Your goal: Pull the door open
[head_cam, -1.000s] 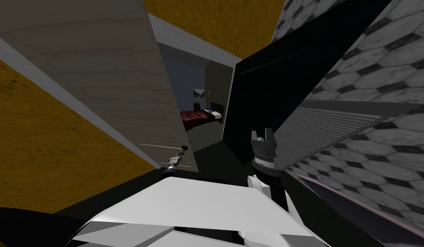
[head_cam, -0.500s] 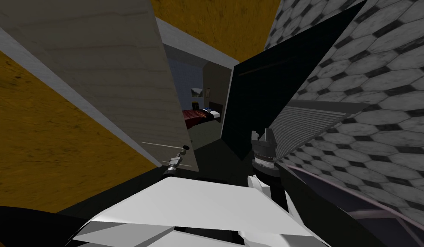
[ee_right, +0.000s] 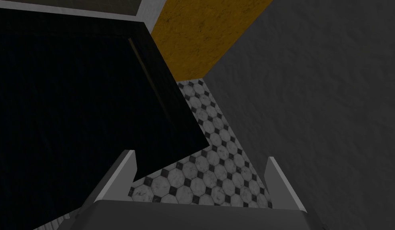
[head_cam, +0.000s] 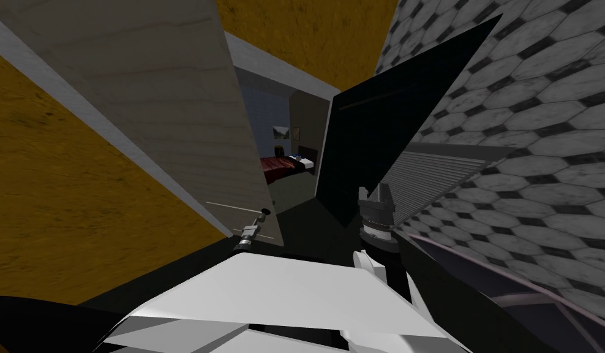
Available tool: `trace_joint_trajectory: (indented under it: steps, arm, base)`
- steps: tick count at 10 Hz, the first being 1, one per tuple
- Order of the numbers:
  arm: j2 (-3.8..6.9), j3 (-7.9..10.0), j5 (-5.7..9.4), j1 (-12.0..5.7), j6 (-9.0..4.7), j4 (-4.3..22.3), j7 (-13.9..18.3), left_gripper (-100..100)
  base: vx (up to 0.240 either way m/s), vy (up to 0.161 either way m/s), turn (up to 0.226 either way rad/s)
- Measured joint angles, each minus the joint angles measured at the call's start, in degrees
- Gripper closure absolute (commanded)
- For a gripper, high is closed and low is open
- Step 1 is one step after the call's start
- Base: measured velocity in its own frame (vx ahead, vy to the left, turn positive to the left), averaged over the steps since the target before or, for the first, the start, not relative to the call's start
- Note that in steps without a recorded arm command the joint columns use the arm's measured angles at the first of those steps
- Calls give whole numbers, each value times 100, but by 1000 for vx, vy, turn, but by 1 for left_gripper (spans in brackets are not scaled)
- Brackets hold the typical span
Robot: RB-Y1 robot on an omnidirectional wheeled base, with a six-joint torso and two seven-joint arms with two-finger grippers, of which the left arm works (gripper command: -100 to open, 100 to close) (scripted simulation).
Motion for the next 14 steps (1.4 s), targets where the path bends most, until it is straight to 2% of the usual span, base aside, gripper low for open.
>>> trace_joint_trajectory:
  steps: [2, 5, 8, 9, 10, 12, 13, 14]
  arm:
    - [69, -13, -4, 166, 29, -303, -24, -100]
    - [69, -130, -84, 89, -156, -151, 75, -100]
    - [126, -189, -113, 201, -194, -249, 112, -100]
    - [122, -207, -125, 179, -226, -201, 136, -100]
    - [140, -186, -111, 184, -217, -168, 141, -100]
    - [257, -111, 3, 203, -56, -149, 252, -100]
    - [283, -80, 24, 211, -31, -121, 267, 100]
    - [272, -92, 15, 208, -38, -132, 259, 100]
  base:
    - [-72, 44, -64]
    - [-98, 36, -30]
    - [-48, 17, -16]
    - [-9, 35, 21]
    - [54, -31, 35]
    - [70, -60, 35]
    - [-3, 22, -19]
    - [-14, 14, -16]
